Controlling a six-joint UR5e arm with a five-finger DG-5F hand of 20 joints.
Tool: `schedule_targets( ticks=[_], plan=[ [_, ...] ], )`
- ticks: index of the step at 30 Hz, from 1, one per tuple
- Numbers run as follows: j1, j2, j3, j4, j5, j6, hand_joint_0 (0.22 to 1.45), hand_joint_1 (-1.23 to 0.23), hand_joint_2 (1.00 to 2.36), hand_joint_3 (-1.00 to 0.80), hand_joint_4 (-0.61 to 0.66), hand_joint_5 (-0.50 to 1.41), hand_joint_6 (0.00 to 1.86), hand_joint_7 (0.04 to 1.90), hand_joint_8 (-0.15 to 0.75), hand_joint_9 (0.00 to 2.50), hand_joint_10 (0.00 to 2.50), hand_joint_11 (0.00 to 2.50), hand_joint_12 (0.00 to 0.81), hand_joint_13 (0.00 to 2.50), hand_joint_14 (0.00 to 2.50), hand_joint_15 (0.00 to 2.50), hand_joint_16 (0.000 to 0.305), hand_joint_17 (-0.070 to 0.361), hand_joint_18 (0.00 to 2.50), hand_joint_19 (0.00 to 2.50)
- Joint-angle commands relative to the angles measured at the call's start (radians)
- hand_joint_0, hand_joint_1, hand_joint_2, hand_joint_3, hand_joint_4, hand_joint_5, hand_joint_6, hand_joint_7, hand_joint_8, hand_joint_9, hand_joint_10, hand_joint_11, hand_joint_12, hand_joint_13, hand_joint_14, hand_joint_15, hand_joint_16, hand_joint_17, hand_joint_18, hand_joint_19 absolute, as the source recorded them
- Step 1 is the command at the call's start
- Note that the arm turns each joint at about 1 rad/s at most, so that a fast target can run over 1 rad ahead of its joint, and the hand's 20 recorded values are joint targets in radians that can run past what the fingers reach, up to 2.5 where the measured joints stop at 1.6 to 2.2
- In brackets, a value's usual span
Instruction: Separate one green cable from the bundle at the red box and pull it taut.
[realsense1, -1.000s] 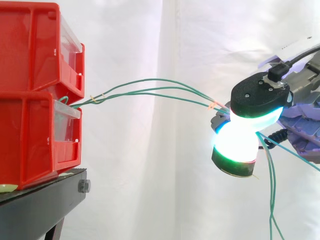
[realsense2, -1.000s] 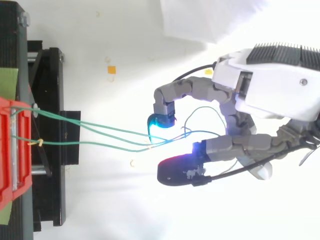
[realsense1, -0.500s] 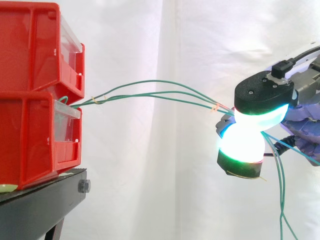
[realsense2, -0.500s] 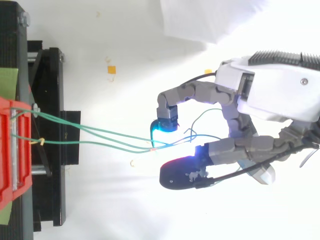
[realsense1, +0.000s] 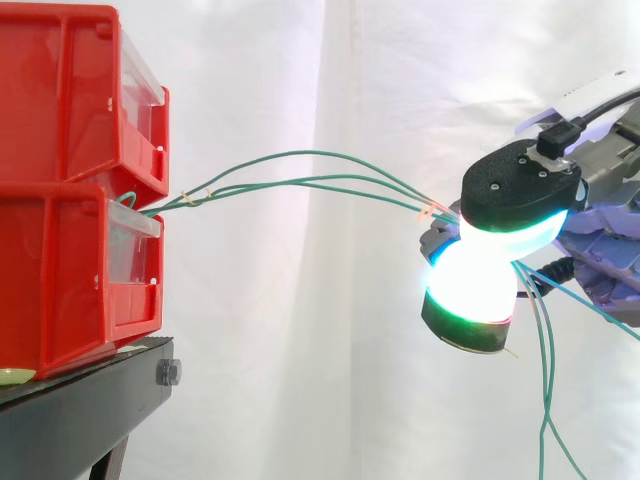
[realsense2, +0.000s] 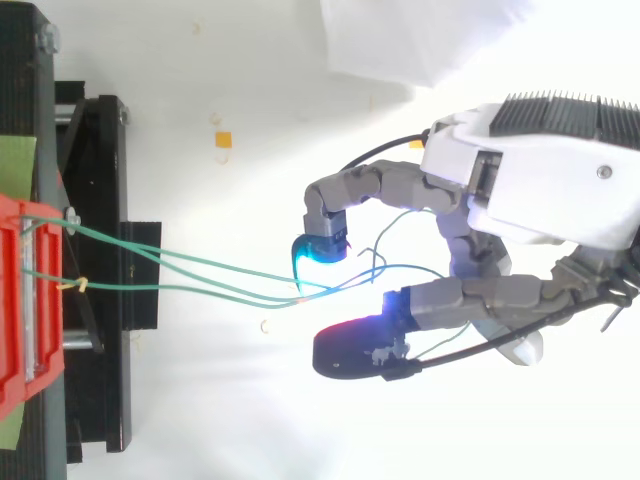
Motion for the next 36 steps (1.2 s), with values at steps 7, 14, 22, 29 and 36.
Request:
schedule_targets(
  ticks=[7,14,22,29,36],
  plan=[
    [0.001,0.000,-0.001,-0.001,-0.002,0.078,0.72,-0.72,1.02,-0.23,-0.09,0.14,0.50,1.28,0.252,2.14,0.02,0.64,0.407,1.79,0.02,0.82,0.052,0.117,1.53,0.86],
    [0.003,0.000,0.000,0.002,-0.004,0.085,0.72,-0.72,1.02,-0.23,-0.09,0.14,0.50,1.28,0.248,2.14,0.02,0.64,0.406,1.79,0.03,0.82,0.052,0.116,1.52,0.87],
    [0.010,0.000,0.000,-0.004,-0.011,0.151,0.72,-0.72,1.02,-0.24,-0.09,0.14,0.50,1.28,0.246,2.14,0.02,0.64,0.412,1.79,0.02,0.82,0.051,0.115,1.53,0.87],
    [0.013,0.000,0.000,-0.006,-0.013,0.161,0.71,-0.72,1.02,-0.24,-0.09,0.14,0.50,1.28,0.245,2.14,0.02,0.64,0.410,1.79,0.02,0.83,0.052,0.117,1.53,0.87],
    [0.015,0.000,-0.001,-0.007,-0.013,0.161,0.64,-0.71,1.00,-0.47,-0.03,0.14,0.50,1.32,0.231,2.16,0.02,0.65,0.406,1.79,0.02,0.82,0.052,0.118,1.53,0.88]
  ],
)
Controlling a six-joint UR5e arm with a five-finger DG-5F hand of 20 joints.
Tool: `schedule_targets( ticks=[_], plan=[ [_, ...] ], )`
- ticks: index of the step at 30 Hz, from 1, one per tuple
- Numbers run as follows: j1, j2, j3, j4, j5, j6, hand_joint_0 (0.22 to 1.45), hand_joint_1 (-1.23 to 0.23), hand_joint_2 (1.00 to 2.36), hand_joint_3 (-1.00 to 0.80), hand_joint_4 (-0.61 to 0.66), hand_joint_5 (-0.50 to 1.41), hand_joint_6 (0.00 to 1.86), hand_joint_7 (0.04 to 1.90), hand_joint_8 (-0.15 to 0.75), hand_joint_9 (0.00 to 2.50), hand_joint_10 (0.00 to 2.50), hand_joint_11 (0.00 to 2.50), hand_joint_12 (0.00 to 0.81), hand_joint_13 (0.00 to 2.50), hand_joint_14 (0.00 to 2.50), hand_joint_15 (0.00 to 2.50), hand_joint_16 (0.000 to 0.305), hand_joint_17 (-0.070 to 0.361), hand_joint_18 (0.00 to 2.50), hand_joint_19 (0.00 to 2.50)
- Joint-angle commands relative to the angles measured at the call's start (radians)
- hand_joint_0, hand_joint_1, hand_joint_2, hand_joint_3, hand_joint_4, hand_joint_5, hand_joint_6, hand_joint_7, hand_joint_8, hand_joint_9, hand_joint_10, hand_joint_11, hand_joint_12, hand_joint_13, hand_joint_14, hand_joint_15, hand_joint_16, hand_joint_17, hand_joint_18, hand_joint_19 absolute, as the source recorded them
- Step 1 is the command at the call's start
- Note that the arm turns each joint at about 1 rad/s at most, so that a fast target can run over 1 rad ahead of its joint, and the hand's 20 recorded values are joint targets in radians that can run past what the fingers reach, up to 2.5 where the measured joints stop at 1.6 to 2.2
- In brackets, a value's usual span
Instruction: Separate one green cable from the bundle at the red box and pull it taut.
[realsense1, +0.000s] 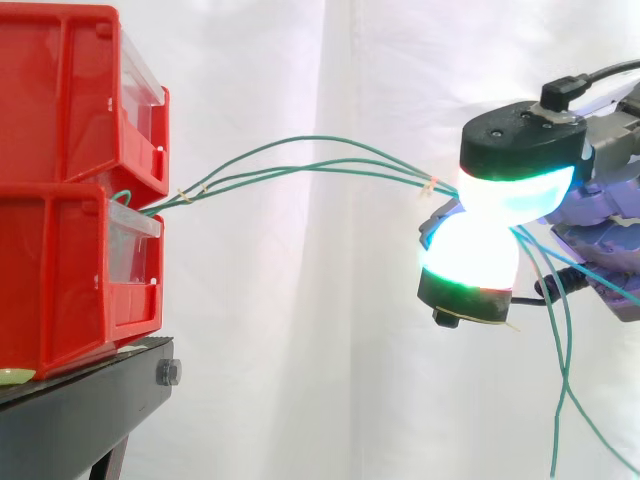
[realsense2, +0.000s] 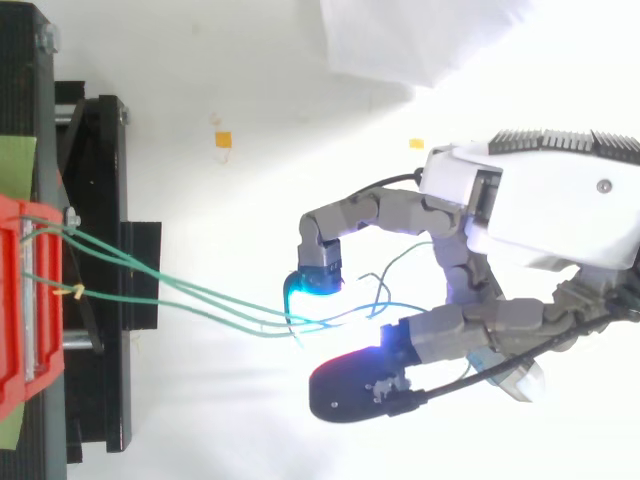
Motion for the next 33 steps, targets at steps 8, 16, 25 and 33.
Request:
schedule_targets(
  ticks=[8,16,25,33],
  plan=[
    [0.001,0.000,0.001,0.000,0.000,0.000,0.64,-0.66,1.00,-0.50,-0.02,0.14,0.50,1.32,0.234,2.16,0.02,0.66,0.403,1.79,0.02,0.82,0.051,0.114,1.53,0.88],
    [0.001,0.000,-0.001,0.000,0.000,0.000,0.65,-0.62,1.00,-0.50,-0.02,0.14,0.50,1.31,0.240,2.16,0.02,0.67,0.407,1.80,0.03,0.83,0.050,0.112,1.54,0.88],
    [0.001,0.000,-0.001,0.000,-0.003,0.002,0.66,-0.62,1.00,-0.50,-0.03,0.14,0.50,1.31,0.237,2.17,0.02,0.67,0.408,1.81,0.02,0.83,0.049,0.111,1.53,0.88],
    [0.001,0.000,-0.001,0.000,-0.008,0.002,0.50,-0.62,1.00,-0.50,0.05,0.14,0.50,1.33,0.238,2.17,0.02,0.63,0.430,1.82,0.02,0.82,0.059,0.133,1.59,0.86]
  ],
)
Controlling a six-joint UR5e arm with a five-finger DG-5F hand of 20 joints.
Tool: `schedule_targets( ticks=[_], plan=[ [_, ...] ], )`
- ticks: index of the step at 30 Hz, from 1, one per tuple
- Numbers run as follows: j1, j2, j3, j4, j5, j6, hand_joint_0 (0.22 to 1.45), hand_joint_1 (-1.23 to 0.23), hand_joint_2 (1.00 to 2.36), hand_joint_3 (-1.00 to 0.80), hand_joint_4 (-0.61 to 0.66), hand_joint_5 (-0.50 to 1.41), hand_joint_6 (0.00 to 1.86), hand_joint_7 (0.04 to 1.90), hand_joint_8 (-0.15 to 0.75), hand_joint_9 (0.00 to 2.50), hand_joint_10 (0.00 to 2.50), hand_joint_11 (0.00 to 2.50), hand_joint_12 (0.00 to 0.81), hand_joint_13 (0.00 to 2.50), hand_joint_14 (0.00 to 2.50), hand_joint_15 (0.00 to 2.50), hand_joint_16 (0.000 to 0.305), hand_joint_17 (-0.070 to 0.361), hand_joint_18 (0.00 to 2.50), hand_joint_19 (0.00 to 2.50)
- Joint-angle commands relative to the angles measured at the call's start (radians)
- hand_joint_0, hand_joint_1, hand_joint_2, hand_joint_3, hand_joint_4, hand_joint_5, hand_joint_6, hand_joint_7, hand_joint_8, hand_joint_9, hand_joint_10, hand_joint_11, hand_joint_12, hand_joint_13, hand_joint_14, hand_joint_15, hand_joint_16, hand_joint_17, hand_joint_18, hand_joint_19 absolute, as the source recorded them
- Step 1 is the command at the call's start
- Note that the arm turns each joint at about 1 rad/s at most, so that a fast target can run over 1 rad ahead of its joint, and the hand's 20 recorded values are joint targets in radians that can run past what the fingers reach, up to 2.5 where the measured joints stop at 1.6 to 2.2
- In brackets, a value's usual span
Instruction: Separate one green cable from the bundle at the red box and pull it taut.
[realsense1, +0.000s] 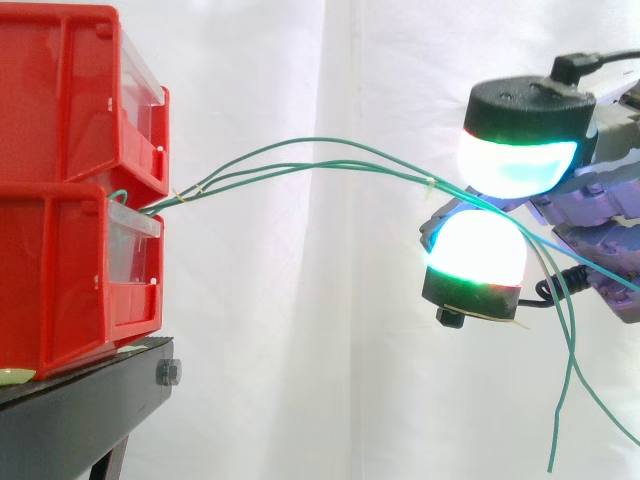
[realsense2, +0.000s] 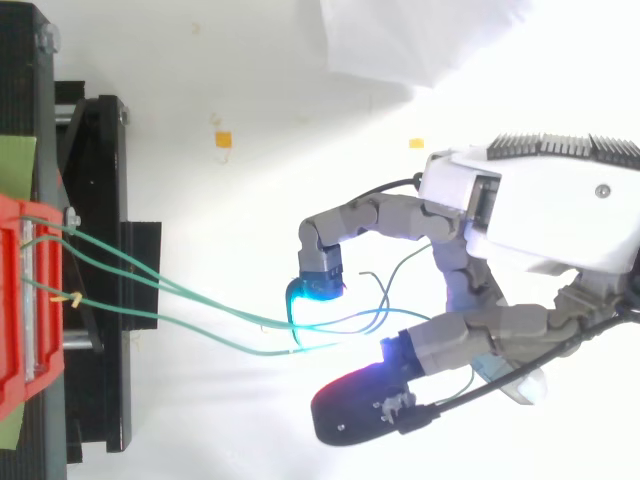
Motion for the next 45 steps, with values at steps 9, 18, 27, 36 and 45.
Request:
schedule_targets(
  ticks=[9,18,27,36,45],
  plan=[
    [0.000,0.000,0.000,0.002,-0.001,0.000,0.45,-0.51,1.00,-0.50,0.06,0.14,0.50,1.31,0.249,2.18,0.02,0.60,0.441,1.85,0.02,0.79,0.064,0.144,1.64,0.83],
    [0.000,0.000,0.000,0.002,-0.003,0.000,0.60,-0.37,1.00,-0.50,0.00,0.14,0.50,1.31,0.218,2.20,0.02,0.67,0.403,1.84,0.02,0.85,0.049,0.111,1.53,0.92],
    [0.000,0.000,0.000,0.002,-0.003,0.000,0.70,-0.58,1.00,-0.46,-0.02,0.15,0.50,1.29,0.230,2.21,0.03,0.71,0.404,1.85,0.03,0.86,0.046,0.104,1.52,0.91],
    [0.000,0.000,0.000,0.002,-0.003,-0.002,0.72,-0.65,1.01,-0.35,-0.04,0.15,0.50,1.29,0.232,2.21,0.03,0.73,0.405,1.85,0.03,0.87,0.045,0.102,1.51,0.91],
    [0.000,0.000,0.000,0.003,-0.003,-0.002,0.71,-0.77,1.02,-0.24,-0.07,0.15,0.50,1.30,0.248,2.21,0.03,0.72,0.410,1.85,0.03,0.86,0.047,0.106,1.50,0.90]
  ],
)
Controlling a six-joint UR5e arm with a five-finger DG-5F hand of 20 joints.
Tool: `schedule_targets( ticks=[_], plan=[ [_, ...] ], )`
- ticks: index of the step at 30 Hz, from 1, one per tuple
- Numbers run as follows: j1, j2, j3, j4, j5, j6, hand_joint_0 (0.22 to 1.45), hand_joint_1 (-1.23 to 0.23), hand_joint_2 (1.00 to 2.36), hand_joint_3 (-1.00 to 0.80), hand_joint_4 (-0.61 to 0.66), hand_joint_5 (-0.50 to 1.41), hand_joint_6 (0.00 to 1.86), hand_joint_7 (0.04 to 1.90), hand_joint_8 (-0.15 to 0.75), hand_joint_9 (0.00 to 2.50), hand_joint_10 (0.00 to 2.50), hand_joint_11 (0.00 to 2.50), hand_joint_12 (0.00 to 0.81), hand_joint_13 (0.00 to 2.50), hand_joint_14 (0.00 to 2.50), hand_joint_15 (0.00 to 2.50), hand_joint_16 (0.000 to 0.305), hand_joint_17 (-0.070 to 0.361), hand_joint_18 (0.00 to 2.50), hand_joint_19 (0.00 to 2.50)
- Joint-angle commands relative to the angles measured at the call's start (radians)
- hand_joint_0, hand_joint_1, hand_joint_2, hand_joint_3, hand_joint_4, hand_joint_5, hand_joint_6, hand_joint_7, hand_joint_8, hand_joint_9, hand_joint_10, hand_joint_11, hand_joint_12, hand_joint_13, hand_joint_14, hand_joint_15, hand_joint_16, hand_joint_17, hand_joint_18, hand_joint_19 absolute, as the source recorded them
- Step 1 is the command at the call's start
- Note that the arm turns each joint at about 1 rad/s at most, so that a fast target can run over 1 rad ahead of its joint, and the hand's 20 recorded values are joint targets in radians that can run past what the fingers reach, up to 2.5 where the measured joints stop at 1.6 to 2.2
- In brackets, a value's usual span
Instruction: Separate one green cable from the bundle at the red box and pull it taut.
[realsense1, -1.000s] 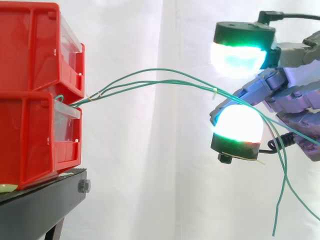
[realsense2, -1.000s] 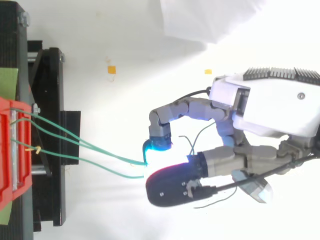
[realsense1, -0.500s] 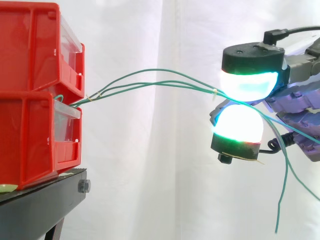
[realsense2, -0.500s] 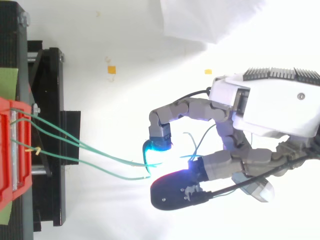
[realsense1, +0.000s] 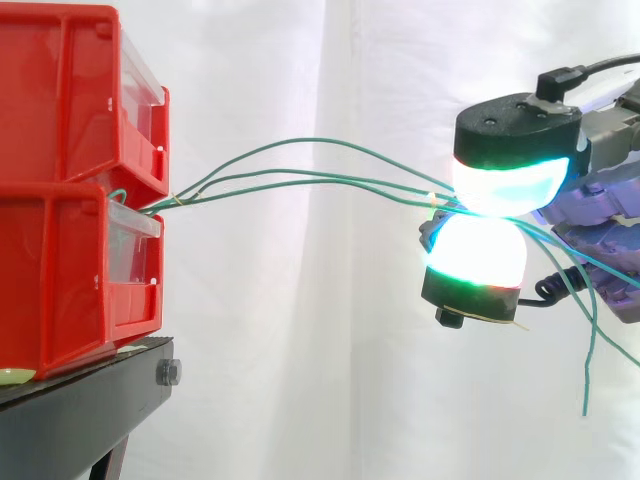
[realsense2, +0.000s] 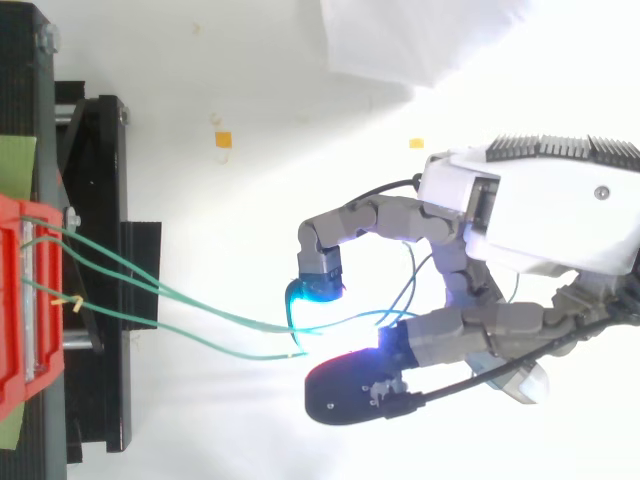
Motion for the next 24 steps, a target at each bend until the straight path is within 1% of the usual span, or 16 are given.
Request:
schedule_targets(
  ticks=[1,3,7,9,10,11,12,13,14,17,18,20,21,23,24],
  plan=[
    [0.000,0.000,0.000,0.000,0.000,0.000,0.70,-0.79,1.01,-0.25,-0.06,0.15,0.50,1.31,0.250,2.21,0.03,0.72,0.407,1.85,0.03,0.86,0.047,0.106,1.50,0.90],
    [0.000,0.000,-0.002,0.000,0.000,0.000,0.69,-0.82,1.02,-0.26,-0.05,0.15,0.50,1.31,0.237,2.21,0.03,0.72,0.407,1.85,0.02,0.86,0.048,0.107,1.50,0.89],
    [0.000,0.000,0.000,0.000,0.000,0.000,0.67,-0.88,1.01,-0.31,0.00,0.14,0.50,1.32,0.242,2.21,0.02,0.71,0.406,1.84,0.03,0.86,0.048,0.109,1.49,0.89],
    [0.000,0.000,-0.002,0.000,0.000,0.000,0.64,-0.92,1.00,-0.45,0.01,0.14,0.50,1.33,0.241,2.19,0.02,0.72,0.399,1.83,0.03,0.87,0.047,0.106,1.46,0.91],
    [0.000,0.000,-0.002,0.000,0.000,0.000,0.63,-0.91,1.00,-0.48,0.01,0.14,0.50,1.33,0.242,2.19,0.02,0.73,0.400,1.83,0.03,0.86,0.048,0.108,1.46,0.91],
    [0.000,0.000,-0.002,0.000,0.000,0.002,0.59,-0.89,1.00,-0.50,0.02,0.14,0.50,1.32,0.238,2.19,0.03,0.72,0.402,1.83,0.03,0.86,0.048,0.109,1.47,0.91],
    [-0.002,0.000,0.000,0.000,0.000,0.002,0.54,-0.82,1.00,-0.50,0.03,0.14,0.50,1.32,0.240,2.20,0.02,0.70,0.411,1.84,0.02,0.85,0.050,0.112,1.49,0.90],
    [-0.002,0.000,-0.002,0.000,0.000,0.002,0.52,-0.77,1.00,-0.50,0.02,0.14,0.50,1.32,0.238,2.21,0.03,0.70,0.412,1.85,0.02,0.85,0.052,0.116,1.51,0.88],
    [-0.002,0.000,-0.002,0.000,0.000,0.002,0.49,-0.68,1.00,-0.50,0.03,0.15,0.50,1.31,0.238,2.22,0.02,0.69,0.419,1.87,0.02,0.84,0.054,0.122,1.54,0.86],
    [-0.002,0.000,-0.002,0.000,-0.002,0.002,0.46,-0.44,1.00,-0.50,0.03,0.15,0.50,1.30,0.231,2.25,0.03,0.66,0.434,1.89,0.02,0.82,0.058,0.131,1.58,0.83],
    [-0.002,0.000,-0.002,0.000,-0.003,0.002,0.47,-0.34,1.00,-0.50,0.03,0.15,0.50,1.30,0.230,2.25,0.02,0.67,0.425,1.89,0.02,0.83,0.058,0.130,1.57,0.84],
    [-0.002,0.000,-0.002,0.000,-0.005,0.002,0.49,-0.28,1.00,-0.50,0.01,0.15,0.50,1.30,0.219,2.24,0.02,0.66,0.418,1.87,0.02,0.84,0.055,0.123,1.55,0.87],
    [-0.003,0.000,-0.003,-0.001,-0.005,0.002,0.54,-0.28,1.00,-0.50,0.00,0.15,0.50,1.30,0.214,2.23,0.02,0.70,0.401,1.86,0.02,0.85,0.051,0.114,1.50,0.90],
    [-0.003,0.000,-0.002,-0.001,-0.005,0.002,0.57,-0.31,1.00,-0.50,-0.01,0.15,0.50,1.30,0.209,2.23,0.02,0.71,0.392,1.86,0.02,0.87,0.048,0.109,1.49,0.92],
    [-0.003,0.000,-0.002,-0.001,-0.005,0.002,0.61,-0.38,1.00,-0.50,-0.02,0.15,0.50,1.30,0.216,2.22,0.03,0.72,0.388,1.85,0.02,0.87,0.047,0.105,1.47,0.93]
  ],
)
